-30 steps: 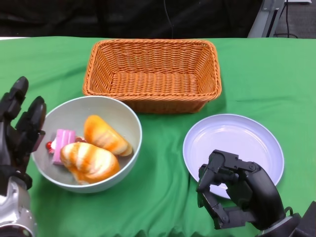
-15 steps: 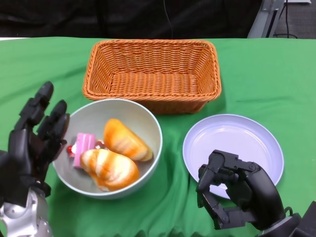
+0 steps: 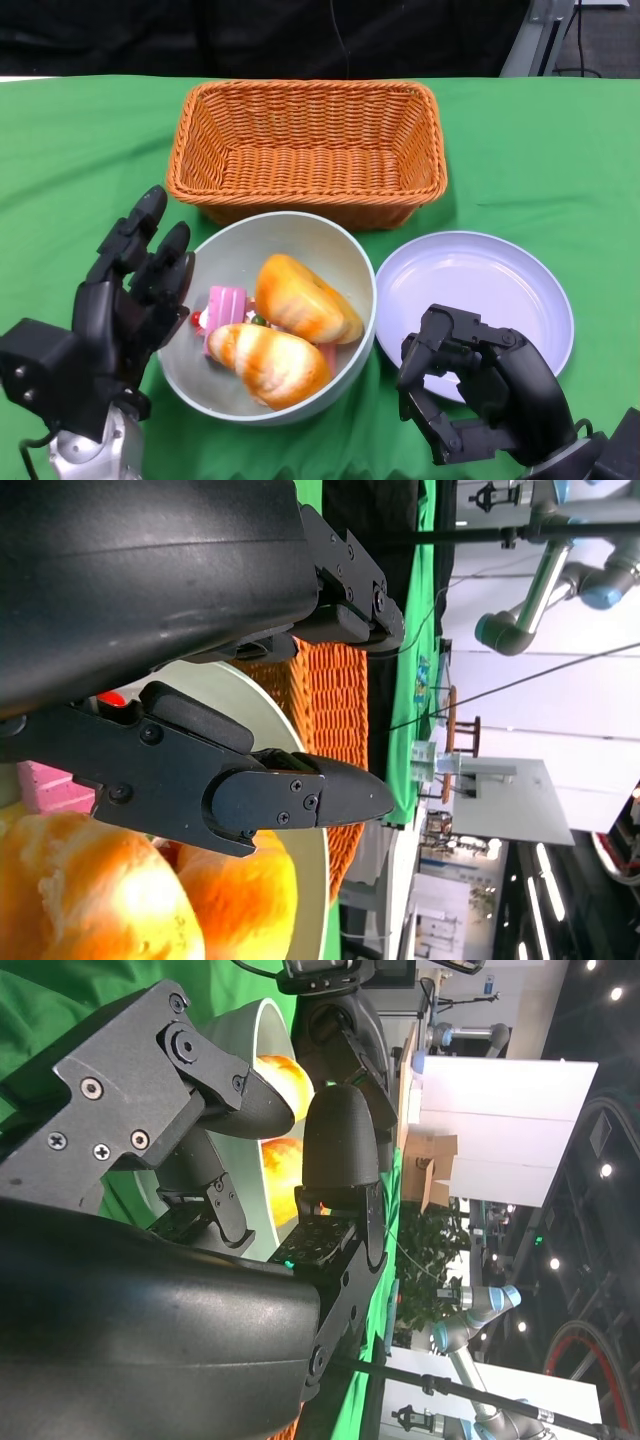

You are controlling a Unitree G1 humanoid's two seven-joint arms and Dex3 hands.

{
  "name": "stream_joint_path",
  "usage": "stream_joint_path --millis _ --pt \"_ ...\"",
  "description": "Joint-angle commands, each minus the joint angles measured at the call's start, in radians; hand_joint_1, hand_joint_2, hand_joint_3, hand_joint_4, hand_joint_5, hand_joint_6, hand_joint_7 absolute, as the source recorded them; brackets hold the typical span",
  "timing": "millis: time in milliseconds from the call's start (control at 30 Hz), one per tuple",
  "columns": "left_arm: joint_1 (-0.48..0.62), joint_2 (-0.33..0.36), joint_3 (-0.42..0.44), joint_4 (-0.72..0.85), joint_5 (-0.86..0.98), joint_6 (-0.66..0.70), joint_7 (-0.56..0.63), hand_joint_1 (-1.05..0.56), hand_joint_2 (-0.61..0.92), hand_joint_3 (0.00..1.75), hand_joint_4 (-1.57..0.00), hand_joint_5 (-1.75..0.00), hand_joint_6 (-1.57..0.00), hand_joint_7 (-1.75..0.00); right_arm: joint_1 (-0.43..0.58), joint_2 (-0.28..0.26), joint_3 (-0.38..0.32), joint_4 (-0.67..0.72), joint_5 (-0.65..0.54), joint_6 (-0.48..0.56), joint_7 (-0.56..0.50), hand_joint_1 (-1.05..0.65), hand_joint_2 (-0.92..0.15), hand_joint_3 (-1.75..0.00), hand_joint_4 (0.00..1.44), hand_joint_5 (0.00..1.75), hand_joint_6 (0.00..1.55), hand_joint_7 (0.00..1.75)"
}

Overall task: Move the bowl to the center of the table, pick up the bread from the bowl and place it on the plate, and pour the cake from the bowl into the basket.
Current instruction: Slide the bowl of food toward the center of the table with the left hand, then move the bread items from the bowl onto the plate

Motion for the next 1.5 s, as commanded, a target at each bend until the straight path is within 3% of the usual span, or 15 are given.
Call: stream_joint_path --millis 33,500,733,900,1167,1400,1433,1500 --pt "0.010 -0.006 -0.012 0.012 0.020 -0.009 0.017 -0.60 0.92 0.46 -0.33 0.00 -0.30 0.00 0.001 -0.005 -0.007 0.000 0.006 -0.010 -0.001 -0.07 -0.41 -1.24 0.80 1.71 0.72 1.40" --pt "-0.017 0.002 0.015 0.036 -0.020 -0.091 0.006 -0.64 0.92 0.38 -0.41 -0.04 -0.39 -0.03 -0.013 -0.003 -0.014 0.031 0.005 -0.031 0.000 -0.08 -0.41 -1.22 0.80 1.71 0.72 1.40" --pt "-0.065 -0.022 0.091 0.057 -0.091 -0.277 0.011 -0.58 0.92 0.28 -0.56 -0.08 -0.57 -0.06 -0.015 -0.003 -0.016 0.038 0.005 -0.041 -0.001 -0.08 -0.42 -1.20 0.80 1.71 0.71 1.40" --pt "-0.088 0.021 0.102 0.059 -0.098 -0.320 -0.029 -0.66 0.92 0.26 -0.63 -0.08 -0.61 -0.04 -0.017 -0.004 -0.018 0.042 0.005 -0.043 -0.002 -0.08 -0.42 -1.20 0.80 1.70 0.72 1.39" --pt "-0.108 0.061 0.119 0.065 -0.133 -0.306 -0.077 -0.62 0.92 0.25 -0.68 -0.07 -0.66 -0.03 -0.022 0.001 -0.023 0.058 0.016 -0.057 0.004 -0.09 -0.41 -1.20 0.80 1.71 0.71 1.39" --pt "-0.135 0.059 0.145 0.121 -0.120 -0.357 -0.045 -0.40 0.92 0.12 -0.85 -0.11 -0.81 -0.05 -0.020 0.001 -0.024 0.053 0.038 -0.044 0.015 -0.08 -0.41 -1.21 0.80 1.70 0.71 1.38" --pt "-0.141 0.064 0.146 0.143 -0.095 -0.377 -0.021 -0.25 0.92 0.19 -0.97 -0.16 -0.91 -0.09 -0.020 0.000 -0.026 0.053 0.040 -0.045 0.016 -0.08 -0.41 -1.21 0.79 1.70 0.70 1.38" --pt "-0.157 0.080 0.141 0.198 -0.049 -0.400 0.014 -0.17 0.92 0.24 -1.08 -0.22 -1.04 -0.13 -0.019 -0.001 -0.032 0.048 0.036 -0.045 0.008 -0.08 -0.41 -1.21 0.79 1.69 0.70 1.38"
